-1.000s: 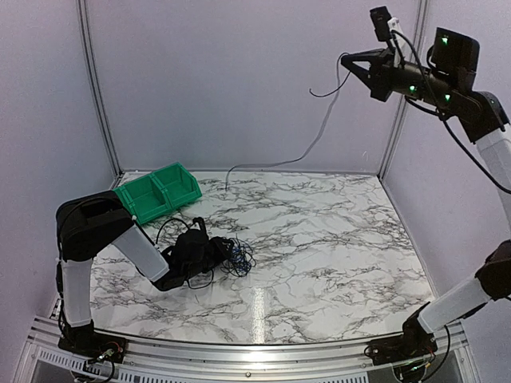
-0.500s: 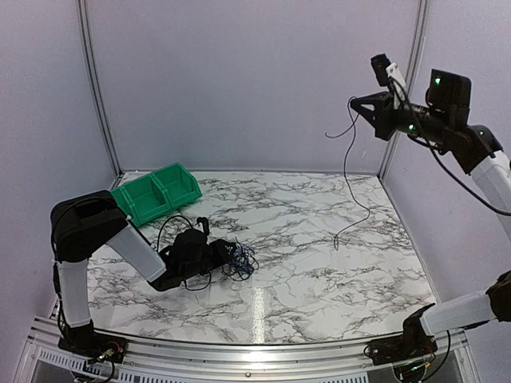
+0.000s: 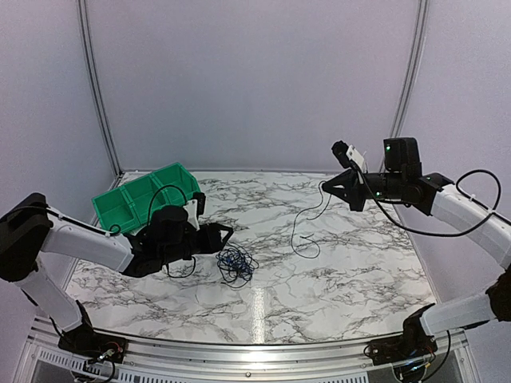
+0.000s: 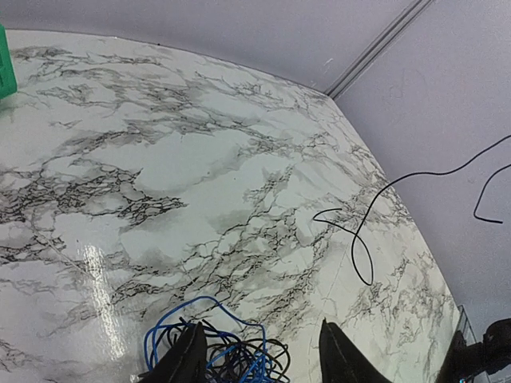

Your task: Untangle the cables

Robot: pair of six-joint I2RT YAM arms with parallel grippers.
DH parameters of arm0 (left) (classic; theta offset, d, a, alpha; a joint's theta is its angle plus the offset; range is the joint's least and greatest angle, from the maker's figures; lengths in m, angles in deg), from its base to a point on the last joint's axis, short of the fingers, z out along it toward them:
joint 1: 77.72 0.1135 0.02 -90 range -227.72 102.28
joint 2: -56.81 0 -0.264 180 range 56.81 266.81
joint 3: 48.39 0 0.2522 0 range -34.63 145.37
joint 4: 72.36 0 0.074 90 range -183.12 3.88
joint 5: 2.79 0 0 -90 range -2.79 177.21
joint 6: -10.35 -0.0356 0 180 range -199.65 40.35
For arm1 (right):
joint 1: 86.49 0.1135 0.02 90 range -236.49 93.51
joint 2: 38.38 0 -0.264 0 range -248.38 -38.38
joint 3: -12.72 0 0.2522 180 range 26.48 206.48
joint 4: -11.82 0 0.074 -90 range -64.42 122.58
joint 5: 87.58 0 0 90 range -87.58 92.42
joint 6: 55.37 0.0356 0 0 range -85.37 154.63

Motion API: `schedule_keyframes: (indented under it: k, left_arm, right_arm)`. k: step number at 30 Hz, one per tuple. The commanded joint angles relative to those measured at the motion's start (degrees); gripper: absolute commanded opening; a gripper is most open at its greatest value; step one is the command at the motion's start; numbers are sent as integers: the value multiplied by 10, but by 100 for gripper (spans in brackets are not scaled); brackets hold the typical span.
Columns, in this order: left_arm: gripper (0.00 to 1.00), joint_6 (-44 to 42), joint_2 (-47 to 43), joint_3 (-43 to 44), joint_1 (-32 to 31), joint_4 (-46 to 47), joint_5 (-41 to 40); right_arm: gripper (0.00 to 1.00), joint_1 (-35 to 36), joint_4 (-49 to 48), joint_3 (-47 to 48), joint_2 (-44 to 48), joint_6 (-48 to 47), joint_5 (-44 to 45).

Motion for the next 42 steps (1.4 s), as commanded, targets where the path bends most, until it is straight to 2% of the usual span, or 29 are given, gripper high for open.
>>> schedule_keyframes:
  k: [1, 4, 7, 16, 21, 32, 35, 37, 42]
  left_arm:
    - [50, -77, -43, 12, -9, -55, 24]
    - [51, -122, -47, 33, -26, -56, 41]
    - [51, -125, -22, 62, -33, -58, 56]
    - [50, -118, 176, 255, -73, -58, 146]
    - [49, -125, 251, 315, -76, -58, 152]
    - [45, -183, 326, 381, -75, -58, 122]
    - [36, -190, 341, 397, -75, -58, 106]
    - [25, -192, 347, 404, -74, -58, 93]
    - [8, -197, 347, 406, -69, -59, 45]
  right_arm:
    - [0, 0, -63, -30, -6, -11, -73]
    - [0, 2, -74, -52, -13, -12, -91]
    - [0, 4, -85, -68, -17, -11, -102]
    - [0, 4, -104, -97, -8, -12, -130]
    - [0, 5, -104, -99, -1, -9, -136]
    - [0, 4, -101, -97, 0, -11, -131]
    - [0, 4, -101, -97, -1, -10, -130]
    - [0, 3, -101, -97, -1, -10, -129]
    - [0, 1, -102, -96, 0, -8, -129]
